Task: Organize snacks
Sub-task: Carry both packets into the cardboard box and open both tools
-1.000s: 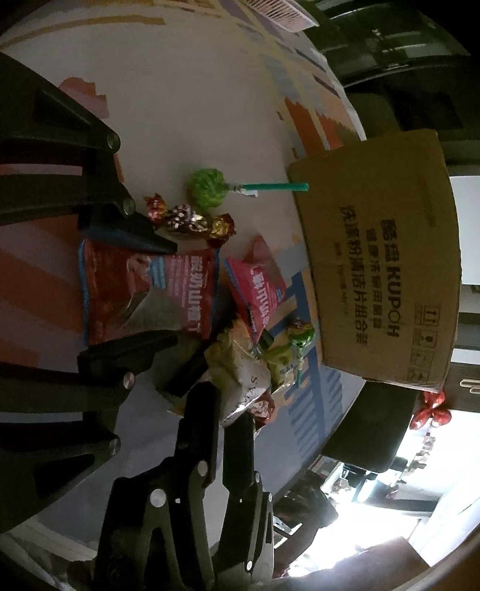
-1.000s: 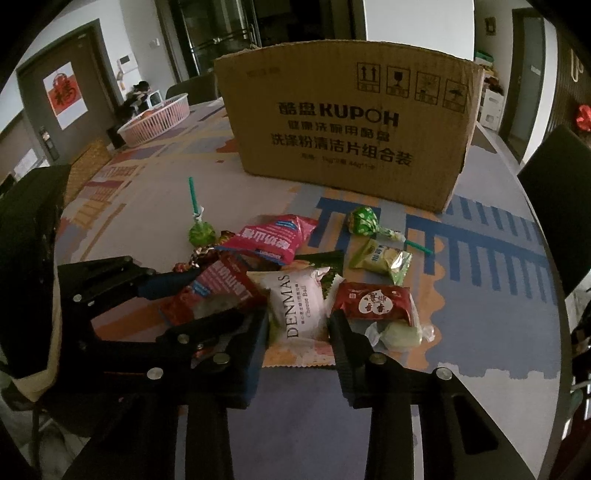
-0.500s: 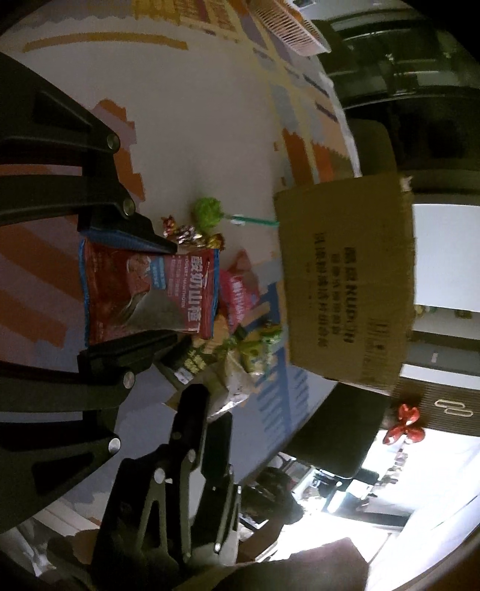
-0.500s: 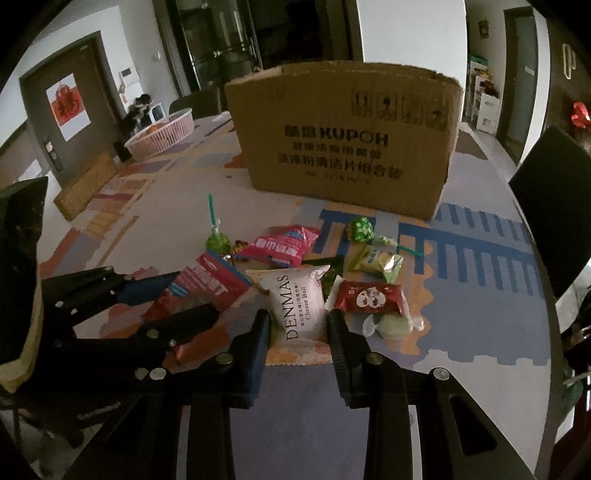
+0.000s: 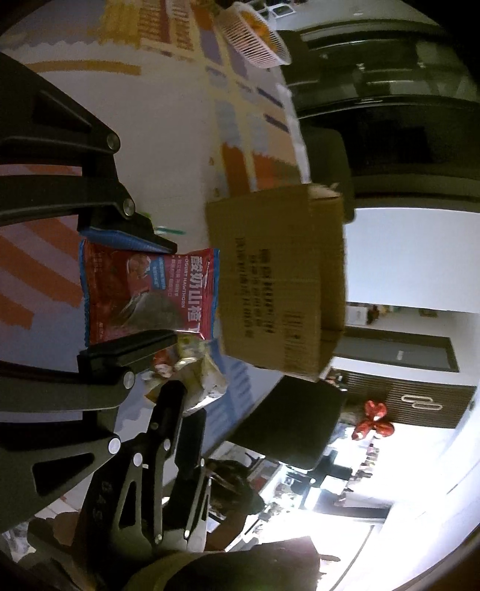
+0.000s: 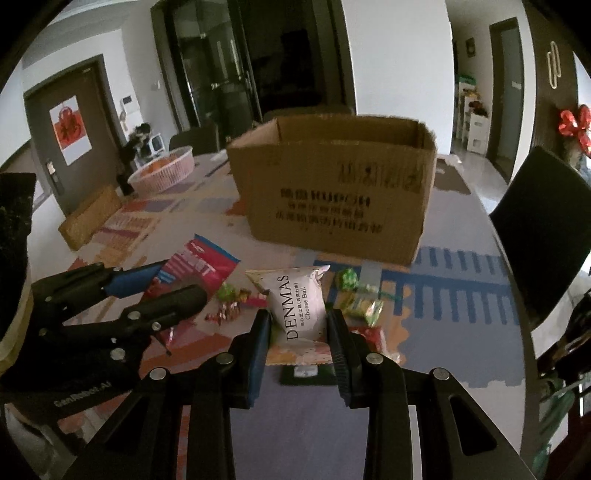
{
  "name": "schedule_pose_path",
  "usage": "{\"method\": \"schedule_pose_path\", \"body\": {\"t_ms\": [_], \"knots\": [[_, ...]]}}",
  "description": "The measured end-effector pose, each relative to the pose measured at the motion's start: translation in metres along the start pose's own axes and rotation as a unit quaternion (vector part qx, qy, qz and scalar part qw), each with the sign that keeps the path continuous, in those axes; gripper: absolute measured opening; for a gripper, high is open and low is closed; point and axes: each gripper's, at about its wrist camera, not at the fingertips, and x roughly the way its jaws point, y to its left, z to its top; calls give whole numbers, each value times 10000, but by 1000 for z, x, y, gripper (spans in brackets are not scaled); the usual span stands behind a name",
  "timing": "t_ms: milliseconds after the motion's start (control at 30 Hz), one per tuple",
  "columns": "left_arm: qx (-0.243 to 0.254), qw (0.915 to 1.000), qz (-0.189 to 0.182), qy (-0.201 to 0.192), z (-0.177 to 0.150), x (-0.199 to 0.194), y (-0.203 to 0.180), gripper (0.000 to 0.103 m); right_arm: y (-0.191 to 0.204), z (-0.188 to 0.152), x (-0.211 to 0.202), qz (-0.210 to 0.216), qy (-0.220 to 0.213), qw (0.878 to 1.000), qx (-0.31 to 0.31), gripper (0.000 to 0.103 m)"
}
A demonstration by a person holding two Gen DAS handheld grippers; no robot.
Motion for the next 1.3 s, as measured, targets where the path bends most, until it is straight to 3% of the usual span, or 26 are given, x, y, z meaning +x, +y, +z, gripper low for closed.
{"method": "schedule_pose_path", "body": {"t_ms": [367, 700, 933, 1300], "knots": [[197, 9971, 235, -701, 47, -17, 2, 41, -8, 38, -21, -199, -636, 9978, 26, 33], [310, 9928, 361, -1099, 98, -18, 13, 41, -14, 90, -23, -267, -1068, 9939, 9, 33], [223, 9939, 269, -1048, 128, -1, 26, 41, -21, 122, -10, -318, -1107, 9933, 34, 33], [18, 9975, 327, -620, 165, 47, 49, 41, -38, 160, 23, -511, -860, 9949, 129, 33]]}}
